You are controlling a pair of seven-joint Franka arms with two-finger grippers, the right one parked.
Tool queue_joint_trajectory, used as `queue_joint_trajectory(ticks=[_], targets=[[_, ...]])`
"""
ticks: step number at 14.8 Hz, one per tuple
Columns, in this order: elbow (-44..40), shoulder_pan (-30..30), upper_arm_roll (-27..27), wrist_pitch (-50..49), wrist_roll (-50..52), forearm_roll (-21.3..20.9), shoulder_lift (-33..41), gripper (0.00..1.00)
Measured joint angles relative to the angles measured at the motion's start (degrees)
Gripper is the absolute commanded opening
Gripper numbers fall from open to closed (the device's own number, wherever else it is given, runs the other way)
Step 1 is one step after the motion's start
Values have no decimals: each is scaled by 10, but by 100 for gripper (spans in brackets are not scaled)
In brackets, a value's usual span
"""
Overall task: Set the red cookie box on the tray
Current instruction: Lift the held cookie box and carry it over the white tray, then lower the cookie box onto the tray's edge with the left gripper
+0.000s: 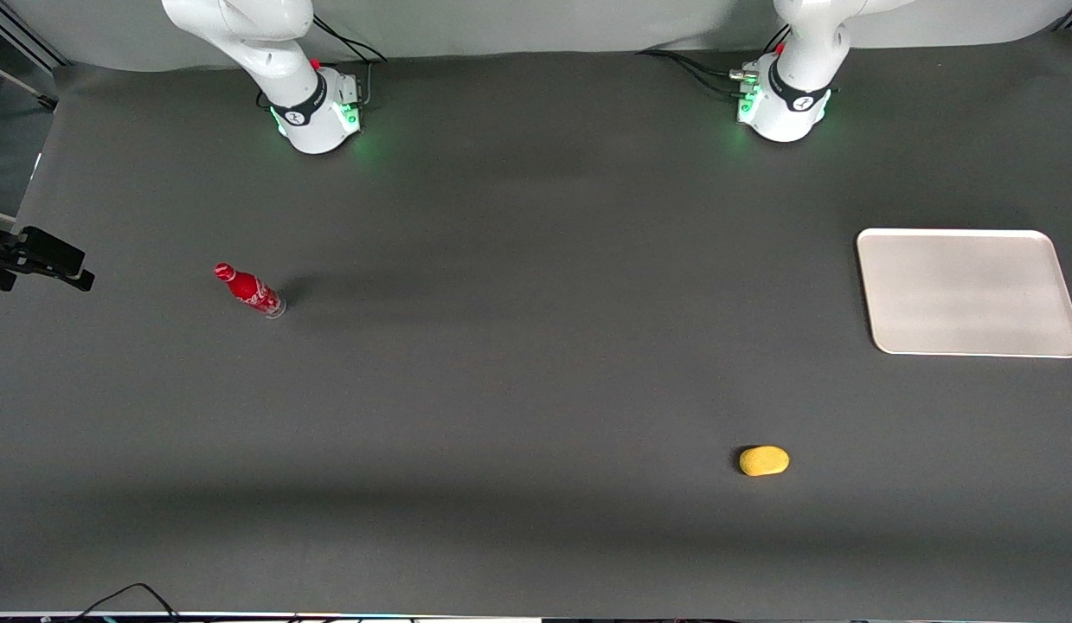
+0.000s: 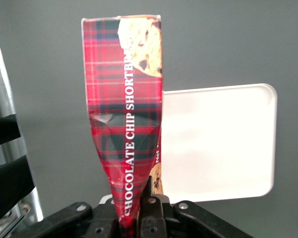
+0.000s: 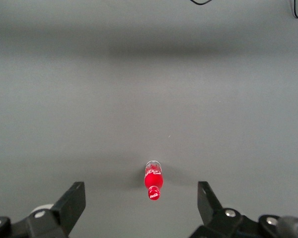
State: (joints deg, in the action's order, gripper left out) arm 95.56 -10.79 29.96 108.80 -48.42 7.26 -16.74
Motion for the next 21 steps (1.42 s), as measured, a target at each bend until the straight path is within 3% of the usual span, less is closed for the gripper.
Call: queue_joint_trajectory(ticks=[6,9,15,21], targets=[[153,-59,12,195,-127,73,-16,0],[164,-59,8,243,-150,109,-46,0],[164,-64,4,289,-244,224,-131,0],[164,-70,5,310,-261,246,-151,0]])
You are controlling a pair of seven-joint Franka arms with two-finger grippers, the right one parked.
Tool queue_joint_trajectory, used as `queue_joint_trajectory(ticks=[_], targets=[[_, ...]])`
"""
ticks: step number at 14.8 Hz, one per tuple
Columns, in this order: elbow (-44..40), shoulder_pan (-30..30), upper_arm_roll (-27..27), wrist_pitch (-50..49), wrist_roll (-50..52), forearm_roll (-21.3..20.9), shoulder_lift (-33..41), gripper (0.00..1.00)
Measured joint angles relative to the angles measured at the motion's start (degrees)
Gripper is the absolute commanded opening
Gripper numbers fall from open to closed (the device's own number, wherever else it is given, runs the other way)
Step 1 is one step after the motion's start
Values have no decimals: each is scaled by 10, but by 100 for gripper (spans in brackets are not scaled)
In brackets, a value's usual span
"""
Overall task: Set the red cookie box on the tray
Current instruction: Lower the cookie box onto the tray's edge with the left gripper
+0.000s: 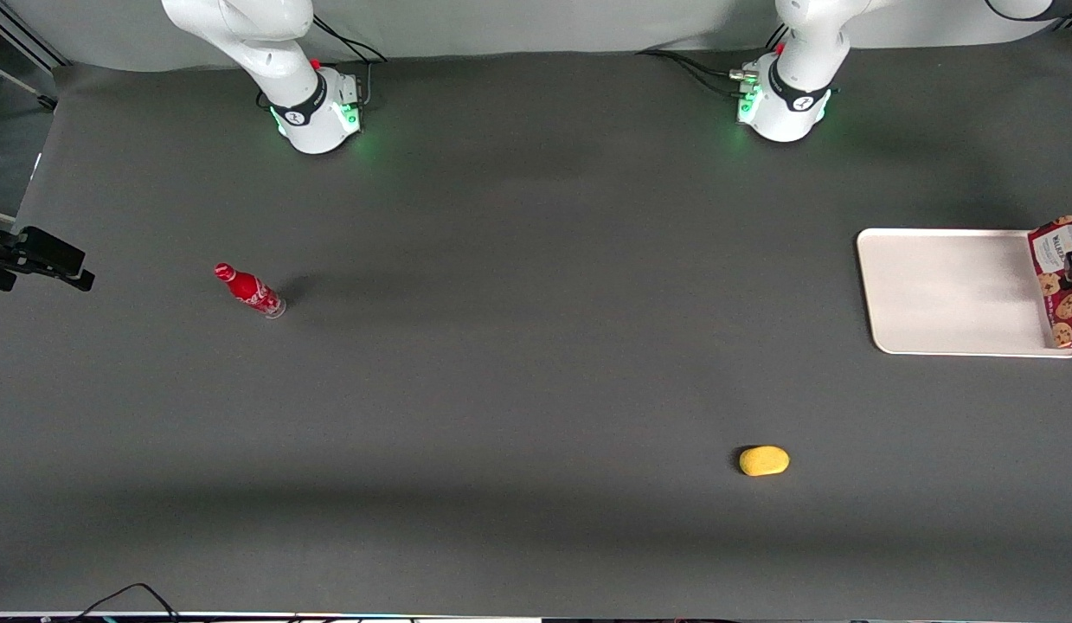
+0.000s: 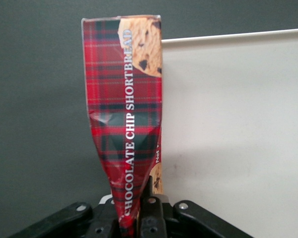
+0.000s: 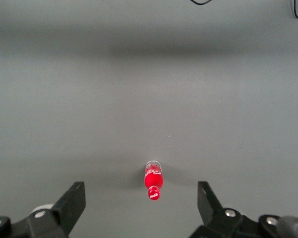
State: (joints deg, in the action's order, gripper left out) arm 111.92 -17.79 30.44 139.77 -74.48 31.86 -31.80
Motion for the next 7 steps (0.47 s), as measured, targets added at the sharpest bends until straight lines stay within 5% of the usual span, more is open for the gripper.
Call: queue_joint_trajectory(ticks=[3,4,6,7], targets=[[0,0,0,5,0,3,-4,0],[0,0,0,5,0,7,-6,24],[0,0,0,6,-1,12,-10,90],[0,0,0,6,-1,13,-12,100]])
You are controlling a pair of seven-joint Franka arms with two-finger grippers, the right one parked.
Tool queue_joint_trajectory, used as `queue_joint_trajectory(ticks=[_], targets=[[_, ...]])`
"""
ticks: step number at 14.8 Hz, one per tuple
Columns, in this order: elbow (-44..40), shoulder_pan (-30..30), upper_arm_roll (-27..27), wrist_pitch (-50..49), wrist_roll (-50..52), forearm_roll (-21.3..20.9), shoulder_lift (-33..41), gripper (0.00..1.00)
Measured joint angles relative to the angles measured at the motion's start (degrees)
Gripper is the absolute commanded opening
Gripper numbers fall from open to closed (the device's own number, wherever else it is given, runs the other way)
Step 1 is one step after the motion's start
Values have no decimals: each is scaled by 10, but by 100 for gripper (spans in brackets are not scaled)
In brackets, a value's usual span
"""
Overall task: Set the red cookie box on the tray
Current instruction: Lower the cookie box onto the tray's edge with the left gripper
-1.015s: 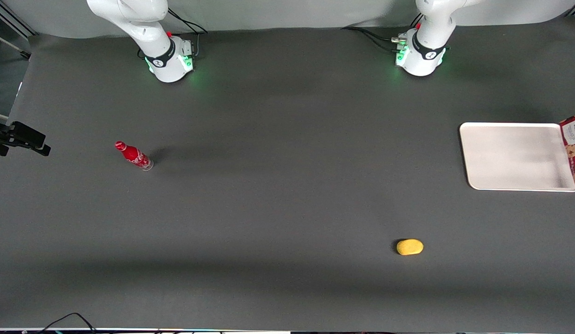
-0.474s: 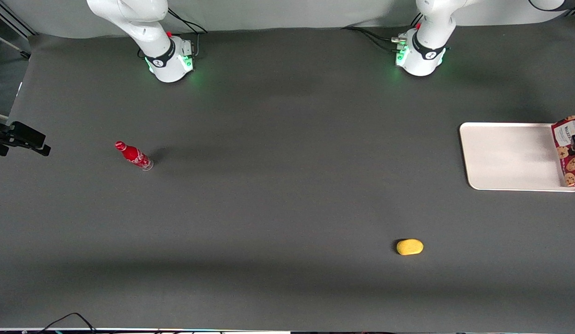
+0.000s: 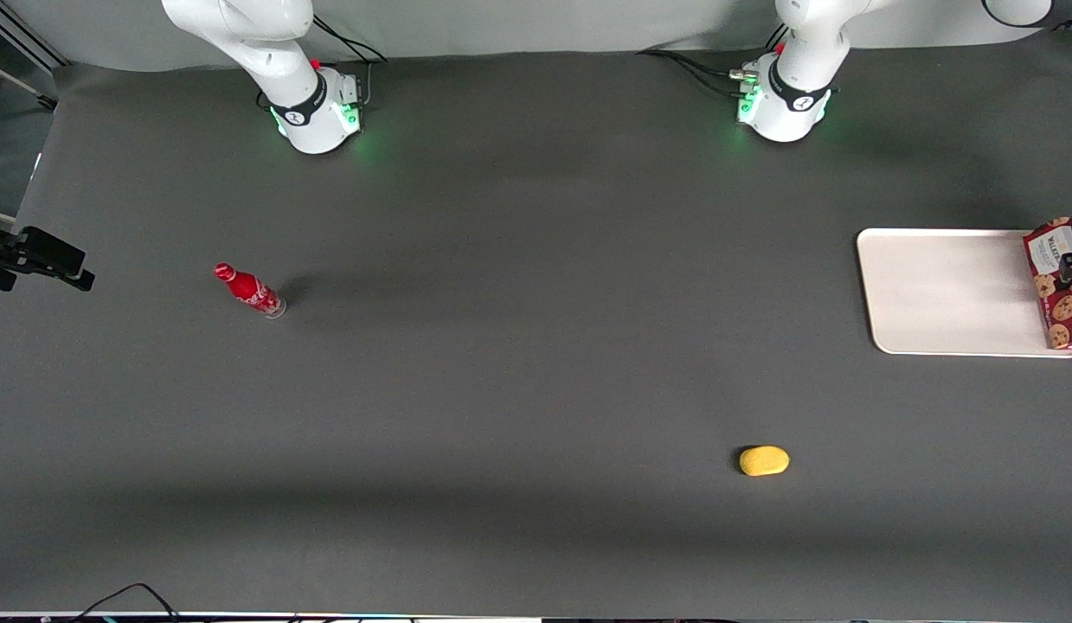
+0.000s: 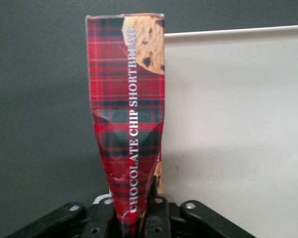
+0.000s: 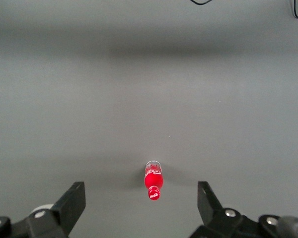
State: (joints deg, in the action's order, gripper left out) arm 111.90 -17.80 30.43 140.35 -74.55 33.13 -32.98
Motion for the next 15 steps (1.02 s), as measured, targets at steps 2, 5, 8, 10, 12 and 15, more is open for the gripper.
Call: queue_joint_trajectory(ticks=[2,5,8,10,12,15], targets=[[0,0,0,0,0,1,-1,100],[-12,1,-1,-2,-1,1,0,100],[-56,6,-4,-60,42,-12,12,100],[-105,14,-12,-147,158,-83,37,100],[-155,19,-38,-229,272,-145,77,100],[-208,43,-76,-330,390,-195,153,100]])
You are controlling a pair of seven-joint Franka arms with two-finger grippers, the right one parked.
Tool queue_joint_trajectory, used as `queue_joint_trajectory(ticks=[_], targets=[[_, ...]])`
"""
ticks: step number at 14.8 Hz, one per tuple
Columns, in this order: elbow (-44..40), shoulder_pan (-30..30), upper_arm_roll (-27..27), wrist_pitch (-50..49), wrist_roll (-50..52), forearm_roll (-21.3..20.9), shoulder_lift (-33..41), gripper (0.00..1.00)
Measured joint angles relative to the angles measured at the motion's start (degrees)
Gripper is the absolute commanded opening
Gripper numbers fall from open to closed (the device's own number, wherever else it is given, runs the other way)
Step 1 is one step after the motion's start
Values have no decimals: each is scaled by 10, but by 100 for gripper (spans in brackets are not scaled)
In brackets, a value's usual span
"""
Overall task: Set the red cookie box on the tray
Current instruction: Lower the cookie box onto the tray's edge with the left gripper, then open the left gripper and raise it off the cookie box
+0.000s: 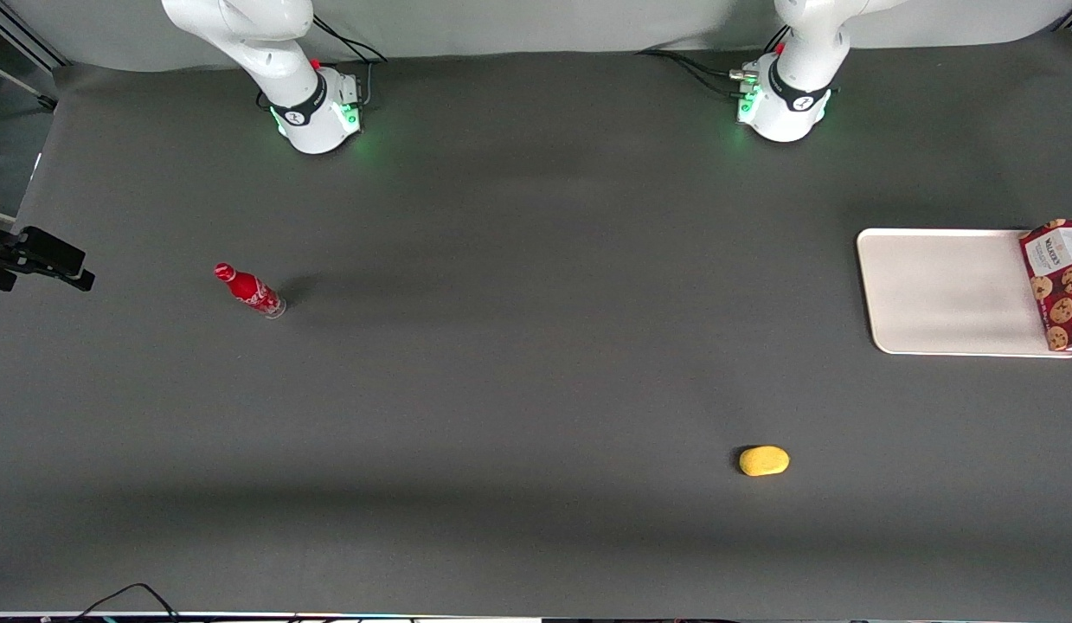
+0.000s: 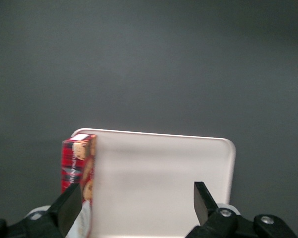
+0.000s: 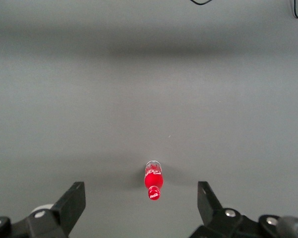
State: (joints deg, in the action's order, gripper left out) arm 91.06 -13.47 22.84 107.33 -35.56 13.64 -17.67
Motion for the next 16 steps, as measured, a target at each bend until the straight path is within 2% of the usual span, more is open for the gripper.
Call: queue_joint_trajectory(ticks=[3,7,12,16], targets=[[-30,25,-58,-88,146,-34,51,100],[-41,51,-171,-113,298,-92,99,100],[-41,69,-267,-124,345,-147,132,100],[-41,72,-295,-130,370,-158,145,100]])
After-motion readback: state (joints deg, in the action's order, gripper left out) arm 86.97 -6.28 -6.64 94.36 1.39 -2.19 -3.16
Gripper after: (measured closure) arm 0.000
